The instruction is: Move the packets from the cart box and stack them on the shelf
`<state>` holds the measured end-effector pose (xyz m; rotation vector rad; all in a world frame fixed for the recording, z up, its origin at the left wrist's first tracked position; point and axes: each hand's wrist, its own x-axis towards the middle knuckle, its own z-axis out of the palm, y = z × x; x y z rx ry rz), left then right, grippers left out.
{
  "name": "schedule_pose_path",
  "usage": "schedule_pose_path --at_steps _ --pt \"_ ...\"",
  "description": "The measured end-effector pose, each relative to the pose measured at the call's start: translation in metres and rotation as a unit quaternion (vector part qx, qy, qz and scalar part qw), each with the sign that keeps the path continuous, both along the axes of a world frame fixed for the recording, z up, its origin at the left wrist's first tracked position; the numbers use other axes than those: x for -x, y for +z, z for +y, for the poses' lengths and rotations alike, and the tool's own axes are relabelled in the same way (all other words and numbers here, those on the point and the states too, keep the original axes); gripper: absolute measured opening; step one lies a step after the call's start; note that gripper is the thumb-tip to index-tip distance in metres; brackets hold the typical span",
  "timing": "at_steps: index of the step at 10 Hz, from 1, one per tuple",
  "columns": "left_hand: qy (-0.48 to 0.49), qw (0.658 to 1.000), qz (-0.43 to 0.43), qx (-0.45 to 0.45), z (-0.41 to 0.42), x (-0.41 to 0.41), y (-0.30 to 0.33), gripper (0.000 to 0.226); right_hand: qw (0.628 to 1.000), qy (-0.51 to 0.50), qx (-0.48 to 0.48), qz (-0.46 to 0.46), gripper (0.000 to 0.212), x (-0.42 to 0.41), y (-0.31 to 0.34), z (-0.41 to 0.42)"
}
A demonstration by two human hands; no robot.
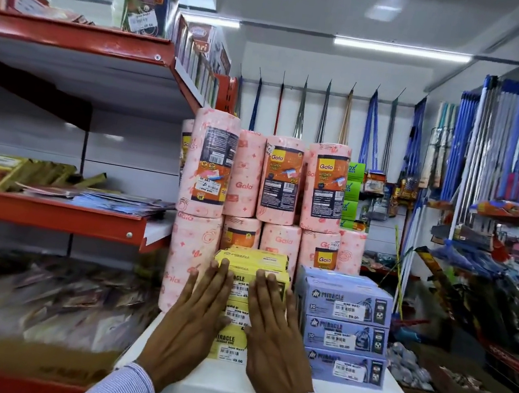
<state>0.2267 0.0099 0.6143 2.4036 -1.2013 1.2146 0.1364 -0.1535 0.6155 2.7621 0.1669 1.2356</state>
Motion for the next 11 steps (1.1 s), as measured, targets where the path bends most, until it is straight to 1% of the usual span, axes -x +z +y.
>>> schedule_pose_path --at_steps 1,2,3,5,6,7,9,10,11 --pt "-0.001 1.0 -0.002 0.002 0.0 0.003 0.0 0.064 1.0 0.005 -0.001 -0.001 0.069 0.004 0.001 -0.001" --pt "-0.025 0.999 -0.016 0.013 -0.012 0.018 0.002 0.063 1.0 0.005 -0.008 -0.019 0.073 0.023 0.005 -0.011" --pt "-0.054 0.997 -0.047 0.0 -0.044 0.044 0.01 0.064 0.999 -0.011 -0.028 -0.045 0.076 0.048 0.006 -0.042" --pt "-0.094 0.994 -0.05 -0.01 -0.112 0.078 0.025 0.067 0.992 -0.079 -0.066 -0.071 0.067 0.078 0.01 -0.111" --pt "-0.083 0.995 -0.054 -0.022 -0.134 0.079 0.025 0.067 0.992 -0.085 -0.067 -0.062 0.063 0.078 0.007 -0.13" --pt "-0.063 0.997 -0.047 -0.027 -0.143 0.076 0.021 0.068 0.993 -0.068 -0.072 -0.055 0.065 0.074 0.005 -0.138" --pt "-0.053 0.997 -0.039 -0.035 -0.146 0.074 0.017 0.066 0.995 -0.049 -0.08 -0.042 0.063 0.073 0.001 -0.138" --pt "-0.039 0.998 -0.047 -0.025 -0.141 0.082 0.021 0.066 0.995 -0.041 -0.062 -0.067 0.063 0.077 0.002 -0.138" --pt "-0.05 0.998 -0.035 0.017 -0.132 0.099 0.035 0.069 0.989 -0.016 -0.095 -0.112 0.061 0.101 0.018 -0.126"
